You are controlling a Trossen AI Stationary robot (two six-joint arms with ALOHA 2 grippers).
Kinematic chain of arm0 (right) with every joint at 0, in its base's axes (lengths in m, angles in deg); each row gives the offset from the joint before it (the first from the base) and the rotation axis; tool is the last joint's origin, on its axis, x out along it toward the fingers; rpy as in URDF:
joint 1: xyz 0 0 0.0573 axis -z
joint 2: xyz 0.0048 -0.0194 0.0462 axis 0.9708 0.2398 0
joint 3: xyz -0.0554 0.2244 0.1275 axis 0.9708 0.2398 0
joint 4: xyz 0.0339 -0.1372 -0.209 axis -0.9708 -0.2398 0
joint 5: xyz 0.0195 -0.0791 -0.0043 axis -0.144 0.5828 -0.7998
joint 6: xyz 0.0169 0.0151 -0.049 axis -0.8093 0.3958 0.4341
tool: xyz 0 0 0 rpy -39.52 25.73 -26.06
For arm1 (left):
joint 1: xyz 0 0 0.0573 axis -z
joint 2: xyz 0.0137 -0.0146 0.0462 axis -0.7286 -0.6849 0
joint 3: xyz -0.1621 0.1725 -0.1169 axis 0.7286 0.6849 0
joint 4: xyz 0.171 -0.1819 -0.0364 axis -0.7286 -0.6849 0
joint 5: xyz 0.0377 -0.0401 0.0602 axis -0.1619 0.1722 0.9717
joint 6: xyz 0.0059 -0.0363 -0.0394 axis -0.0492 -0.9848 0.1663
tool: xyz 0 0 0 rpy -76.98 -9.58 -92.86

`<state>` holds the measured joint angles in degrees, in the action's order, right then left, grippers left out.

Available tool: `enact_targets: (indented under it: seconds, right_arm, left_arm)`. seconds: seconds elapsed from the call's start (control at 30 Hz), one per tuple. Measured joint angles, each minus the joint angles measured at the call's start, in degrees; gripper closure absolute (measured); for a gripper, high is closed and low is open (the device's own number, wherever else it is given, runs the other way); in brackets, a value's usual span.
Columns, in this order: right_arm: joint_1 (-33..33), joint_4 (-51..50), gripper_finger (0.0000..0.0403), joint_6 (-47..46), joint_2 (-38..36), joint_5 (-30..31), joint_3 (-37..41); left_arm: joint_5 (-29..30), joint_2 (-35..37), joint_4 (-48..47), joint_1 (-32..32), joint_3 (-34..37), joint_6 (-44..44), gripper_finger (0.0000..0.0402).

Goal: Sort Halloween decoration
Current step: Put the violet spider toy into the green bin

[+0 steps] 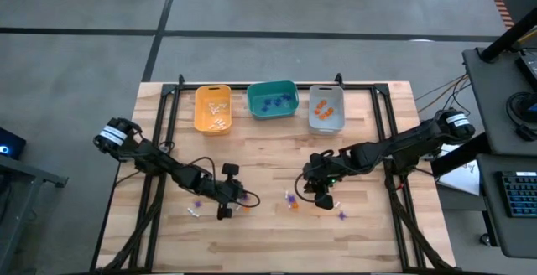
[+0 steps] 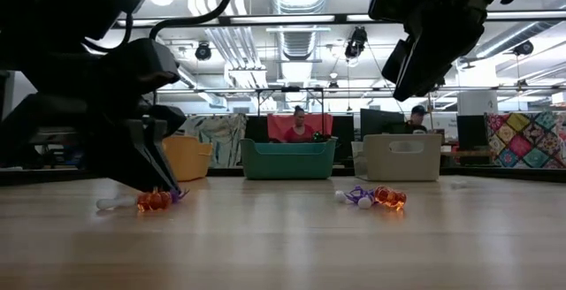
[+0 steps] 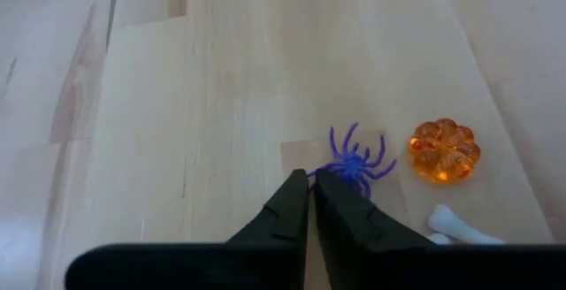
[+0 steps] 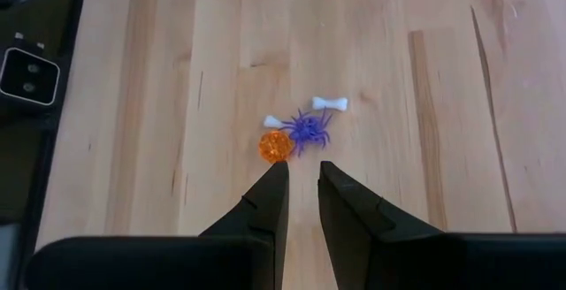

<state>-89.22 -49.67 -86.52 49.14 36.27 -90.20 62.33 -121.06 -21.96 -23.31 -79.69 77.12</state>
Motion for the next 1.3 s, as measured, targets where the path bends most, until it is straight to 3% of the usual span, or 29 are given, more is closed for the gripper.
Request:
enact_targets:
  seconds: [0.5, 0.67, 0.77, 0.87, 1.1, 1.3]
  right_arm:
    - [0.0, 3.8, 0.0349, 0.1, 0.0, 0.6, 0.0]
    - [0.0, 8.0, 0.0349, 1.2, 0.1, 7.4, 0.1]
    - [0.0, 11.7, 0.0349, 1.0, 1.0, 13.4, 0.1]
    - [0.0, 16.9, 0.0349, 0.4, 3.6, 16.5, 0.1]
    - [0.1, 35.1, 0.0349, -3.9, 15.2, 16.0, 0.2]
    - [0.1, 38.4, 0.0348, -6.7, 24.6, 16.0, -4.1]
  left_arm:
    - [7.4, 9.2, -2.9, -0.5, 0.2, 5.3, 0.0401]
    - [-1.6, 10.3, -4.7, -0.4, 0.2, 9.3, 0.0402]
    - [-2.6, 9.3, -4.8, -0.4, 0.2, 9.2, 0.0402]
    - [-2.6, 7.9, -4.5, -0.5, 0.2, 8.7, 0.0402]
    - [-2.7, 4.6, -3.2, -0.4, 0.3, 8.6, 0.0402]
    - [-2.6, 2.0, -2.2, -0.7, 0.3, 8.7, 0.0402]
